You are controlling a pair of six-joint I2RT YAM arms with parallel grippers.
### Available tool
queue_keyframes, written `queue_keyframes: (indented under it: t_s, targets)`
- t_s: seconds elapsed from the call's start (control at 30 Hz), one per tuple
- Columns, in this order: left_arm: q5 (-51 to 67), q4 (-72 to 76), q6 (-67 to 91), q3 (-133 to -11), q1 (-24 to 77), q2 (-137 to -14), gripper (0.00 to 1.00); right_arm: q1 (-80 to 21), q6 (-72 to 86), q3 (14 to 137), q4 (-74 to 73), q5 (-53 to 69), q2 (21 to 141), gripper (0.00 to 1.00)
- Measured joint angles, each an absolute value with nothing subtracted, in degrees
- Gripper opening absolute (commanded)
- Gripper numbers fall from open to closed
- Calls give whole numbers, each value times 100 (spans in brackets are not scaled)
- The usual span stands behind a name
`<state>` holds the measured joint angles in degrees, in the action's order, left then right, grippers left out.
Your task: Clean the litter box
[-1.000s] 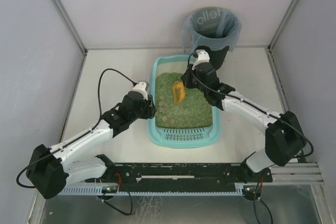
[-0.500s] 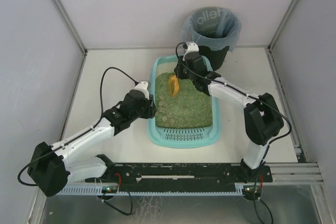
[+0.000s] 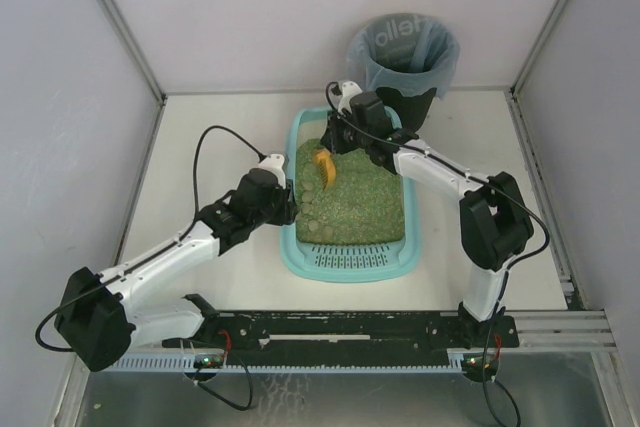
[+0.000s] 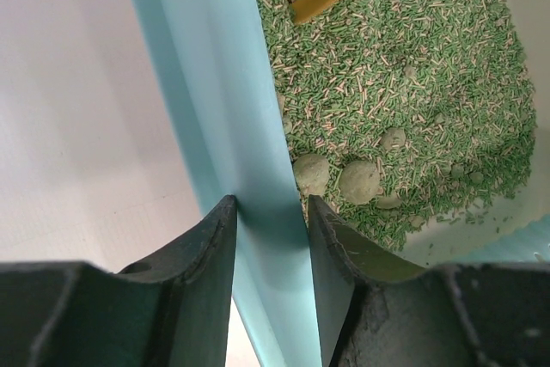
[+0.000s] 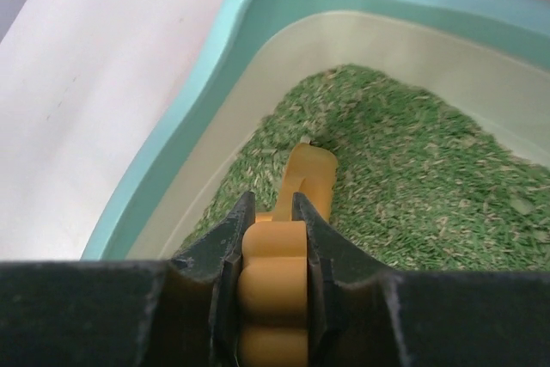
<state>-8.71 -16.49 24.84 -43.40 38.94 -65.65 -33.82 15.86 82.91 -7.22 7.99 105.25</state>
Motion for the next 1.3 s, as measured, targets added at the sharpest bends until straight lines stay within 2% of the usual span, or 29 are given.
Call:
queue_keyframes:
  t_s: [0.43,1.0,1.13,1.3]
  targets:
    - [-869,-1686,2484,-4362,3894,-6576,38,-3328,1404,7824,-145,2438,10427,0]
    - [-860,-1686,2484,-4362,3894,-6573,38,-2910,4145,5446,1007,2121,9461,0]
    - [-862,-1710,2484,-4375,3892,-6567,42,-2895,4619,4993,1441,1935,9327,0]
    - [-873,-1791,2453,-4386,3892,-6475,55,-2858,4998,4364,1702,1769,8864,0]
